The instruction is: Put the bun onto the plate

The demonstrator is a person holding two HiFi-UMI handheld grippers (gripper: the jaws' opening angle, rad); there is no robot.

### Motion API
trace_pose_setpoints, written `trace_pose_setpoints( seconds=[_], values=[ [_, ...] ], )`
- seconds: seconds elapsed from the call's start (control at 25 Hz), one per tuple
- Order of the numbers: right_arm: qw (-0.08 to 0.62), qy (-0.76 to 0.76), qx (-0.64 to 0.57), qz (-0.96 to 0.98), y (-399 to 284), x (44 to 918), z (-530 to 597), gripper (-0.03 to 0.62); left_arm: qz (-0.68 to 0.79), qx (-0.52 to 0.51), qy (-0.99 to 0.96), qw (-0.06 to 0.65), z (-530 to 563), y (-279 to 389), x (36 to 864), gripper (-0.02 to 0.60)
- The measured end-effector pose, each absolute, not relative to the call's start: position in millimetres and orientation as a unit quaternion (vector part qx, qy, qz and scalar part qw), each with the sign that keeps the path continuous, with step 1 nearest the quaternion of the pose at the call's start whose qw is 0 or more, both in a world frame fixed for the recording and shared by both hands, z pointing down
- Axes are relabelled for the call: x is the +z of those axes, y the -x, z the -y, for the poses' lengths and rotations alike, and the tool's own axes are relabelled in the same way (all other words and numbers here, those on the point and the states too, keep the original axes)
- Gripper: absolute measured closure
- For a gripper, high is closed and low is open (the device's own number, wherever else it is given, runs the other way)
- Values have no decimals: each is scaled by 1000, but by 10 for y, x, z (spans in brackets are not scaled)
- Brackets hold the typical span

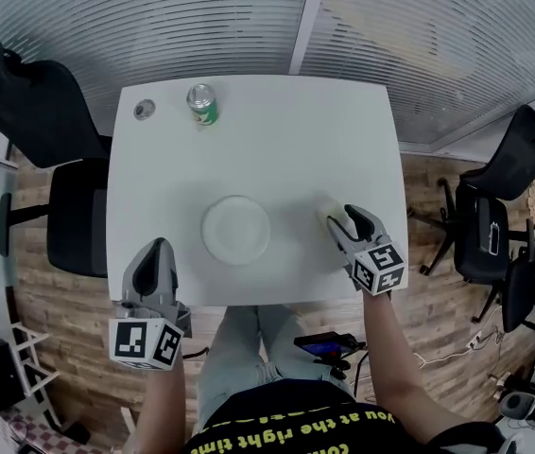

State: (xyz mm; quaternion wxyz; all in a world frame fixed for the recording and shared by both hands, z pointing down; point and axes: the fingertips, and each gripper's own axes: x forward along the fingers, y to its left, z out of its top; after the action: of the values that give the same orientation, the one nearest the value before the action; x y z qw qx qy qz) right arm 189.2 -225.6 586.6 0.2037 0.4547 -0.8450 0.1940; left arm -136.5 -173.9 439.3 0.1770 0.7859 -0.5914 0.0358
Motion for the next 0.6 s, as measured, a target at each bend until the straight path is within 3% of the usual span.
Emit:
trace_pose_setpoints(
  seconds=[0.48,0.6],
  values=[
    [246,-455,201,832,-1869,6150,2287,268,592,35,-784,184,1750,1370,4465,581],
    [257,-448,210,830,-1864,6251,2290,211,592,36,-784,185,1748,1369,4471,581]
  ],
)
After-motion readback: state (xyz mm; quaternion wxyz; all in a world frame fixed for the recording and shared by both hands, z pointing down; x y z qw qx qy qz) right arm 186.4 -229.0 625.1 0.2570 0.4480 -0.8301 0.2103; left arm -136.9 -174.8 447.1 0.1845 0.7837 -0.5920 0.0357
